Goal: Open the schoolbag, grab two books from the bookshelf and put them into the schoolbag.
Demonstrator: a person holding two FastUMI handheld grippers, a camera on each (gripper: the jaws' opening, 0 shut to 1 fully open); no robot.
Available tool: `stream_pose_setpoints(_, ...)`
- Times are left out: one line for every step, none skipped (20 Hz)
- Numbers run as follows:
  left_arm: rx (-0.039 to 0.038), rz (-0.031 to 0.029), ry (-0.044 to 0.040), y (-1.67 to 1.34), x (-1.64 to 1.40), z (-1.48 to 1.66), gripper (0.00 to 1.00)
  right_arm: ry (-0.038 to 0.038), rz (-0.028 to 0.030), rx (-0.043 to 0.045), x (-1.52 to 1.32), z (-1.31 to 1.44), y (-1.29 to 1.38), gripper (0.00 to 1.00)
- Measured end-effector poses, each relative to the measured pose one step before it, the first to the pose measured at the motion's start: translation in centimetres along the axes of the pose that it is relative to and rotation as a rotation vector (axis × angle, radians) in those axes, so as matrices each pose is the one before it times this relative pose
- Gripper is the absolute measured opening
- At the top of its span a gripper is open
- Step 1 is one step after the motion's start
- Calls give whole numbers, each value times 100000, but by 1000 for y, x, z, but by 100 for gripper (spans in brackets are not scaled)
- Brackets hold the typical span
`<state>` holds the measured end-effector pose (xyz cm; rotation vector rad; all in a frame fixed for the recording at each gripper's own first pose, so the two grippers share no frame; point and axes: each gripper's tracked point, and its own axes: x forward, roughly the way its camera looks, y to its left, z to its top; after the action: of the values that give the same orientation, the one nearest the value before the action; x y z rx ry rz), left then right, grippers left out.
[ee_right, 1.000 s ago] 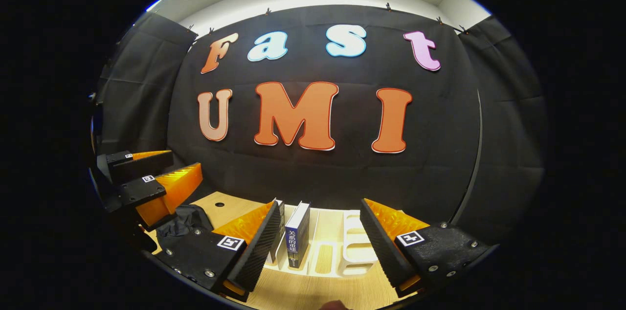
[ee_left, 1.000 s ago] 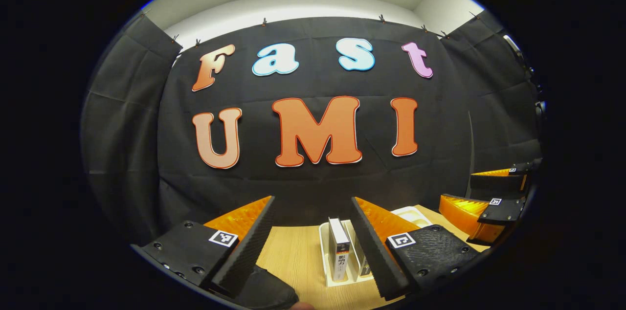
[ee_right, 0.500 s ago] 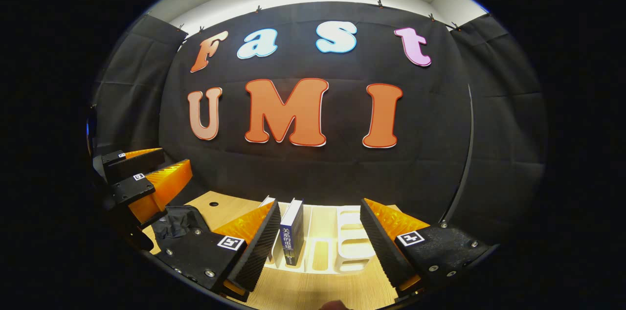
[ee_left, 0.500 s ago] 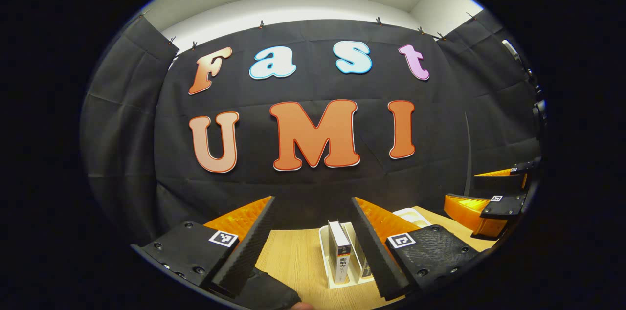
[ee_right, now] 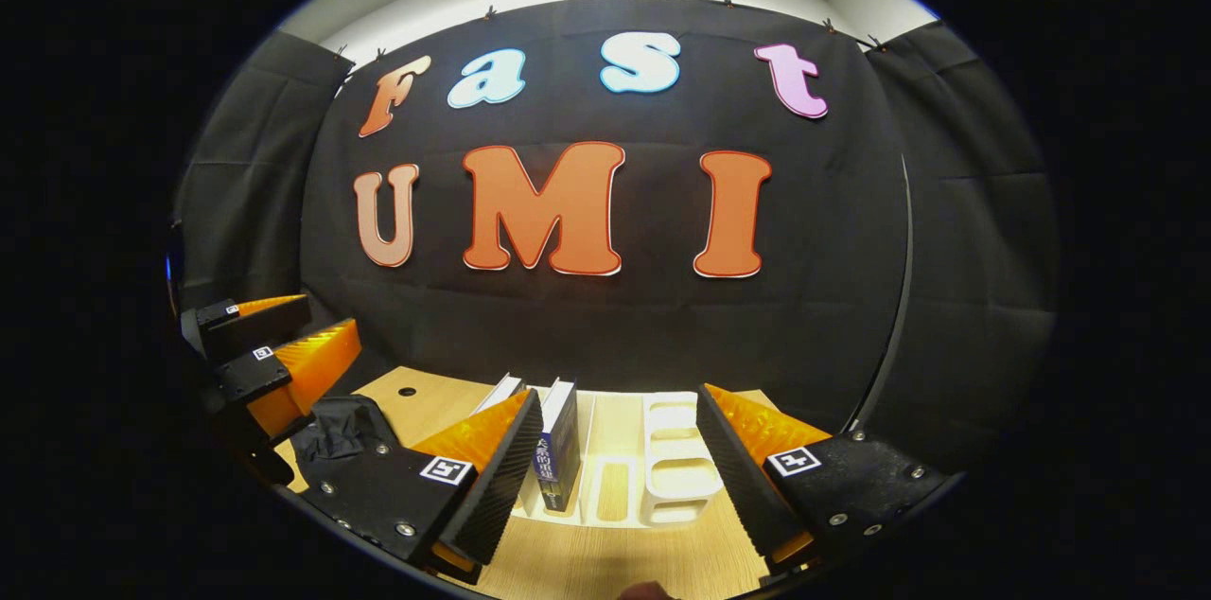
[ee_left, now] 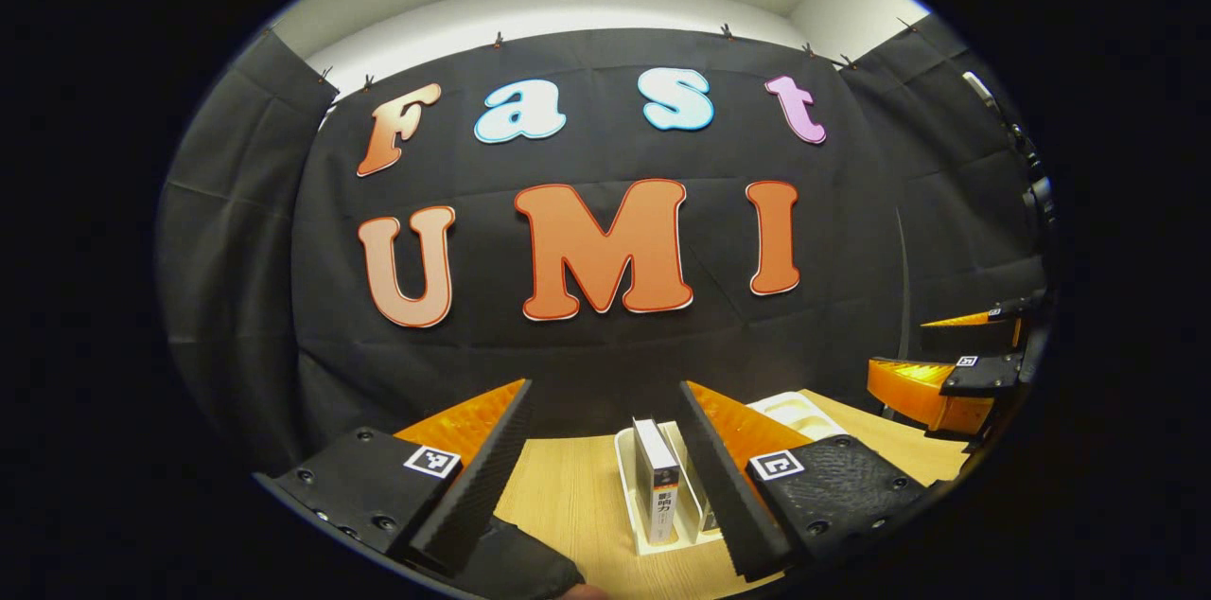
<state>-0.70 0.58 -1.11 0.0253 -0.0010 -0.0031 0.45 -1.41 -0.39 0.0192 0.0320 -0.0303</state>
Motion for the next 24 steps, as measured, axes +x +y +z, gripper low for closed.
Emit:
stream_pose_setpoints(732, 595, 397, 111, 30, 34, 95, -397, 1048, -666, 103, 97, 262, 97)
stream_pose_setpoints(405, 330, -160, -50, 0, -78, 95, -340, 611, -732, 185, 5, 102, 97)
stream_pose_setpoints(238, 551, 194, 26, 41, 58, 95, -38, 1248, -431, 97, -4, 204, 98)
stream_pose_setpoints(230, 405, -167, 17, -25, -35, 95, -136, 794, -248, 173, 33, 239, 97)
stream_pose_setpoints(298, 749, 337, 114, -5, -89, 95, 102, 663, -212, 144, -86, 130, 97)
stream_pose_setpoints(692, -71, -120, -91, 65, -203, 95, -86, 931, -209, 200, -87, 113, 97)
stream_pose_setpoints(1147, 496, 382, -33, 101, -228, 95, -57, 212, -385, 147, -79, -28, 97)
stream_pose_setpoints(1869, 441, 992, 147, 57, -603, 95, -255, 834, 96, 70, -29, 40, 97)
stream_pose_setpoints(1743, 780, 1121, 171, -38, -625, 95, -505, 76, 130, 219, 113, -40, 97)
stream_pose_setpoints(1599, 432, 950, 51, 19, -673, 95, -85, 695, 273, 121, 5, -16, 97)
stream_pose_setpoints(1675, 377, 851, 52, 91, -674, 95, -216, 53, -203, 157, 33, -94, 97)
stream_pose_setpoints(1728, 659, 950, 169, -126, -668, 94, -85, 2, -526, 134, 18, -250, 97)
stream_pose_setpoints(2383, 662, 1238, 163, -7, -672, 94, -590, 153, -463, 124, 92, -159, 97)
stream_pose_setpoints(2289, 861, 2341, 295, 56, -1131, 94, -295, -301, -616, 215, 44, -231, 97)
stream_pose_setpoints(2773, 29, 2221, 9, 147, -1199, 95, 376, 11, -118, 138, -93, -144, 97)
stream_pose_setpoints(3625, 651, 2334, 298, -121, -1308, 95, 58, -111, -235, 164, -126, -250, 97)
stream_pose_setpoints(4517, 431, 2864, 63, 117, -1458, 95, 153, -121, -85, 197, -51, -197, 97)
stream_pose_setpoints(4698, 391, 2905, 88, -222, -1816, 95, 805, -769, 42, 128, -308, -383, 97)
stream_pose_setpoints(2768, -1297, 3338, -332, -99, -1704, 95, 108, -1119, 733, 153, -184, -543, 98)
stream_pose_setpoints(1526, -1871, 3680, -467, 55, -1916, 96, 758, -4, 654, 175, -293, -148, 98)
stream_pose_setpoints(1311, -653, 3698, -239, 177, -1467, 96, 1476, -688, 352, 211, -448, -343, 97)
stream_pose_setpoints(1853, -485, 2866, -21, -362, -1305, 98, 716, -566, -31, 17, -222, -280, 97)
stream_pose_setpoints(2316, 402, 2158, -34, -43, -1145, 100, 465, -1200, -442, 25, -261, -439, 97)
stream_pose_setpoints(3920, 596, 2329, 136, 95, -1174, 98, 506, -709, -393, 42, -362, -311, 97)
